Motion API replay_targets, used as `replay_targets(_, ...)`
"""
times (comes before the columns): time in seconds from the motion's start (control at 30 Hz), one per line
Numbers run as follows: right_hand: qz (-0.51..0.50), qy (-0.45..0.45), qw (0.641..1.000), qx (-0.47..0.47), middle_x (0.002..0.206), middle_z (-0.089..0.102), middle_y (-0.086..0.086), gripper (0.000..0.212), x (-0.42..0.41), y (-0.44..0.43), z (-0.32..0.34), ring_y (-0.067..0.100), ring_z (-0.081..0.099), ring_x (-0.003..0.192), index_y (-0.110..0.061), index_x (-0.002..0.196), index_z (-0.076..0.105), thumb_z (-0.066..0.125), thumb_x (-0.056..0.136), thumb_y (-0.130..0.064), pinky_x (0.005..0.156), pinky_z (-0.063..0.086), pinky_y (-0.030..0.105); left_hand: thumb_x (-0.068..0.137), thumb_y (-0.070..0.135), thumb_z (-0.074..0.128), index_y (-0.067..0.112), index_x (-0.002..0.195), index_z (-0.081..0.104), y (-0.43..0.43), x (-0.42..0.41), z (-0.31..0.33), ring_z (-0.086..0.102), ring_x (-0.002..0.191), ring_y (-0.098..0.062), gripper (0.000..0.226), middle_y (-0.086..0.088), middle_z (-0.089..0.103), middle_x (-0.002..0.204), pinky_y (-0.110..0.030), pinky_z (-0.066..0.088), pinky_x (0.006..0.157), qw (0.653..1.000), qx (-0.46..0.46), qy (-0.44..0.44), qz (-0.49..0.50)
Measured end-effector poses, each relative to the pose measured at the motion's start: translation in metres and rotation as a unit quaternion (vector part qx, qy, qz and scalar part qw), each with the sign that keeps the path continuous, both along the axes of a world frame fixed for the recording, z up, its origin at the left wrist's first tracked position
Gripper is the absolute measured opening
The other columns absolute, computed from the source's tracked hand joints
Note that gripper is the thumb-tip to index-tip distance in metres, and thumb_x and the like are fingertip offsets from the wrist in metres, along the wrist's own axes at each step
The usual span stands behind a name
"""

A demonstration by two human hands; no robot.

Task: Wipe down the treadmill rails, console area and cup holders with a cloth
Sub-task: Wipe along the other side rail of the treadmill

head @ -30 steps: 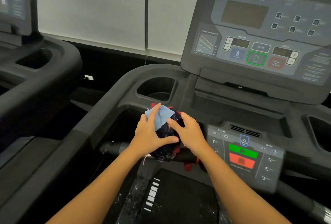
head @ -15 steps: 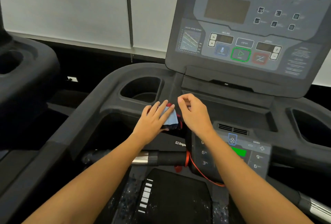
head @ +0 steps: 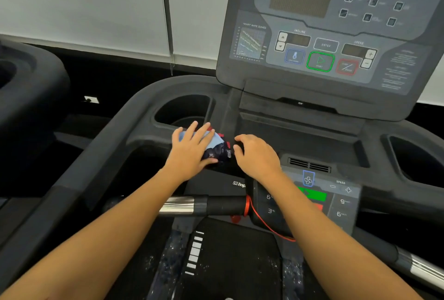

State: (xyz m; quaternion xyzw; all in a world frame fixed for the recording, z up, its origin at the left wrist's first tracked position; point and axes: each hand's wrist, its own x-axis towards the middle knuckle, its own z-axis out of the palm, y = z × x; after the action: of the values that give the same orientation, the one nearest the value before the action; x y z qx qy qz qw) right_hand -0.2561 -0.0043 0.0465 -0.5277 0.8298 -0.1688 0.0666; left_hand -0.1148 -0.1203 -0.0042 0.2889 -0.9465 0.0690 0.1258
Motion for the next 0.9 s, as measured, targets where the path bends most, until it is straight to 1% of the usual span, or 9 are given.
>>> replay_targets(0.27,-0.001,0.002,1.0,-0.003,0.131,0.055,0.0,0.035,-0.003,0.0,-0.002,0.021,0.053,0.117,-0.019,0.129,0.052,0.042,0.097,-0.027,0.093,0.045,0.035,0.087,0.059,0.042,0.022,0.147,0.018,-0.002,0.001,0.006,0.002,0.144,-0.027,0.074,0.001,0.009,0.157,-0.052,0.001,0.111,0.997,0.054,-0.017,0.046)
replay_targets(0.33,0.0,0.006,1.0,-0.005,0.131,0.055,0.0,0.035,-0.003,0.001,-0.003,0.02,0.053,0.116,-0.018,0.129,0.052,0.042,0.097,-0.027,0.092,0.045,0.035,0.089,0.053,0.044,0.02,0.146,0.024,-0.005,0.013,0.008,0.004,0.144,-0.026,0.068,-0.001,0.014,0.156,-0.051,0.001,0.111,0.996,0.059,0.004,0.071)
replay_targets(0.47,0.003,0.002,0.998,-0.07,0.124,0.059,-0.001,0.03,0.005,0.001,-0.004,0.017,0.053,0.115,-0.016,0.12,0.059,0.043,0.097,-0.028,0.092,0.042,0.03,0.088,0.046,0.053,0.011,0.134,0.046,-0.005,0.041,0.014,0.035,0.132,-0.028,0.058,-0.011,0.045,0.138,-0.048,0.018,0.108,0.976,0.098,0.151,0.125)
replay_targets(0.53,0.027,-0.058,0.988,-0.141,0.116,0.062,-0.002,0.028,0.018,0.001,0.0,0.014,0.054,0.11,-0.016,0.112,0.064,0.045,0.097,-0.029,0.09,0.041,0.023,0.088,0.048,0.051,0.012,0.131,0.047,0.003,0.05,0.022,0.049,0.117,-0.025,0.056,-0.007,0.05,0.128,-0.043,0.033,0.099,0.962,0.146,0.197,0.121)
replay_targets(0.63,0.065,-0.289,0.945,-0.137,0.106,0.064,-0.008,0.027,0.047,0.003,0.015,0.002,0.057,0.098,-0.021,0.11,0.064,0.05,0.094,-0.038,0.082,0.041,0.008,0.087,0.048,0.052,0.014,0.128,0.049,0.027,0.059,0.037,0.054,0.105,-0.018,0.053,-0.002,0.048,0.123,-0.036,0.046,0.089,0.94,0.21,0.251,0.093)
replay_targets(0.7,0.084,-0.44,0.89,-0.086,0.108,0.066,-0.01,0.03,0.065,0.005,0.021,0.001,0.06,0.099,-0.024,0.114,0.061,0.054,0.091,-0.042,0.089,0.048,0.017,0.086,0.054,0.05,0.019,0.129,0.048,0.042,0.065,0.046,0.053,0.103,-0.014,0.055,0.002,0.047,0.121,-0.035,0.047,0.088,0.938,0.217,0.261,0.072)
replay_targets(0.73,0.097,-0.474,0.872,-0.073,0.109,0.066,-0.009,0.031,0.072,0.006,0.02,0.003,0.061,0.101,-0.025,0.116,0.059,0.055,0.09,-0.041,0.091,0.05,0.023,0.083,0.058,0.047,0.021,0.129,0.048,0.048,0.067,0.048,0.053,0.103,-0.013,0.059,0.003,0.048,0.121,-0.034,0.047,0.088,0.941,0.214,0.255,0.064)
replay_targets(0.83,0.112,-0.526,0.84,-0.074,0.111,0.068,-0.003,0.034,0.085,0.011,0.015,0.01,0.064,0.103,-0.022,0.121,0.058,0.062,0.089,-0.03,0.09,0.052,0.029,0.069,0.067,0.038,0.024,0.131,0.046,0.064,0.079,0.054,0.048,0.111,-0.016,0.076,0.003,0.046,0.124,-0.039,0.041,0.095,0.947,0.216,0.223,0.081)
replay_targets(0.9,0.093,-0.55,0.826,-0.083,0.11,0.068,0.0,0.032,0.087,0.016,0.009,0.014,0.065,0.102,-0.018,0.12,0.06,0.063,0.088,-0.026,0.089,0.053,0.031,0.062,0.074,0.042,0.022,0.135,0.043,0.071,0.089,0.053,0.039,0.118,-0.014,0.089,0.007,0.041,0.128,-0.037,0.036,0.101,0.93,0.278,0.218,0.103)
